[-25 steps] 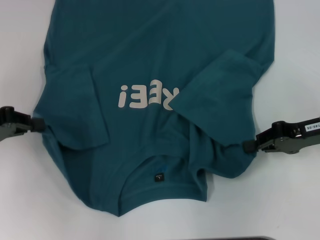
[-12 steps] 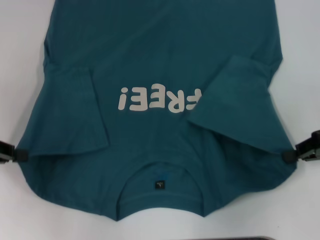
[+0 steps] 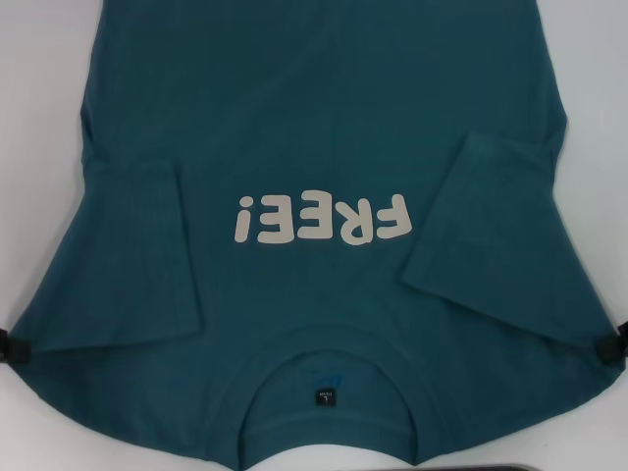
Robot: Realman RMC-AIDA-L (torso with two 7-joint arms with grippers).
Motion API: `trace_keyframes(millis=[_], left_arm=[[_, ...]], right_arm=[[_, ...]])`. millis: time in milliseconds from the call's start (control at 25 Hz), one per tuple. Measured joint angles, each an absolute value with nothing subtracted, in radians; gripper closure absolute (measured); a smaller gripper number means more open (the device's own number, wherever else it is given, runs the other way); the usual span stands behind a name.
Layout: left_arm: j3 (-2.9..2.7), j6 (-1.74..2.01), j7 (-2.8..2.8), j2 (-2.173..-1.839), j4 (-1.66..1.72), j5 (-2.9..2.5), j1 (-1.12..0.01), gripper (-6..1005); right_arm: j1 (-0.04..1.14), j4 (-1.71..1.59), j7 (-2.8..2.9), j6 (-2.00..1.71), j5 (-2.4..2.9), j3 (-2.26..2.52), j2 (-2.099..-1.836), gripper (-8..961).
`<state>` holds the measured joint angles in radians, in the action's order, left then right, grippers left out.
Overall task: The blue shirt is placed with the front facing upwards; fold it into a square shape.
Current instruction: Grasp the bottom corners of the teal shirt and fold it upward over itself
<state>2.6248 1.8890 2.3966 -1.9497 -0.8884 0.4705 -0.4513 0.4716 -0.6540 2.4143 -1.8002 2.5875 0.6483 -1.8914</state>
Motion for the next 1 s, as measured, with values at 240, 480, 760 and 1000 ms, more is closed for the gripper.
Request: trace_keyframes(millis=[240, 480, 760, 1000], left_arm=[[2.630, 1.889, 2.387, -1.948, -0.908, 0.457, -0.453, 1000], [2.625, 1.893, 2.370, -1.949, -0.906, 0.457, -0.445, 999], [2.620, 1.924, 2.320, -1.954, -0.904, 0.457, -0.433, 1000], [2.627, 1.928, 2.306, -1.958, -0.906, 0.468, -0.429, 1000]], right_arm=[[0.464, -0.713, 2.438, -1.814, 2.605, 0.633, -1.899, 935], [0.461, -0.724, 2.433, -1.830, 2.610, 0.636, -1.903, 934], [0.450, -0.726, 2.438, -1.833, 2.611, 0.630, -1.890, 933], [0.460, -0.726, 2.433, -1.836, 2.607, 0.621, -1.886, 932]])
